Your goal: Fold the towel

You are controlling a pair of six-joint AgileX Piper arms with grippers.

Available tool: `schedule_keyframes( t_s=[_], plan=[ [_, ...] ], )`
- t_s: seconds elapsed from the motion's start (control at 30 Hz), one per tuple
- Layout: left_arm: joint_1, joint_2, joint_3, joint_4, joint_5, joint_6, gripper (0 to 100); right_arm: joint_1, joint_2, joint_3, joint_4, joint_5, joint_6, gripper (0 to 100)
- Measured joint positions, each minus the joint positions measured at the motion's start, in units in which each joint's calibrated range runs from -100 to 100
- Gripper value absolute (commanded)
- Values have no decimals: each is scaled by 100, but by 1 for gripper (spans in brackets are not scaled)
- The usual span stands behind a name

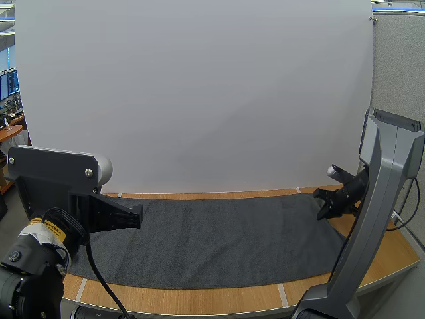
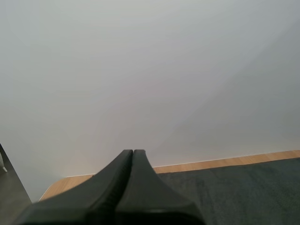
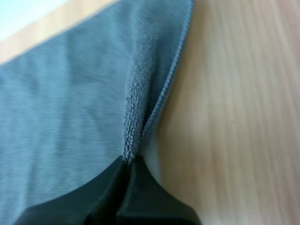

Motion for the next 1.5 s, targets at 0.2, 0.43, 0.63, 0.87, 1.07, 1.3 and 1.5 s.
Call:
schedule_keyframes(
  t_s=[0.2,0.43,0.63,0.87,1.07,1.3,1.5],
  plan=[
    [0,0,0,0,0,0,0,9,-331,-141,177,732,-32,0],
    [0,0,0,0,0,0,0,462,-1414,-141,206,1530,-32,0],
    [0,0,0,0,0,0,0,756,-1906,-141,206,1586,58,0],
    [0,0,0,0,0,0,0,1097,-2386,-141,183,1600,278,0],
    [0,0,0,0,0,0,0,1748,-2905,-141,44,1621,878,0],
    [0,0,0,0,0,0,0,2291,-3169,-141,-62,1640,1418,0],
    [0,0,0,0,0,0,0,2722,-3251,-141,-227,1675,1868,0]
  ],
)
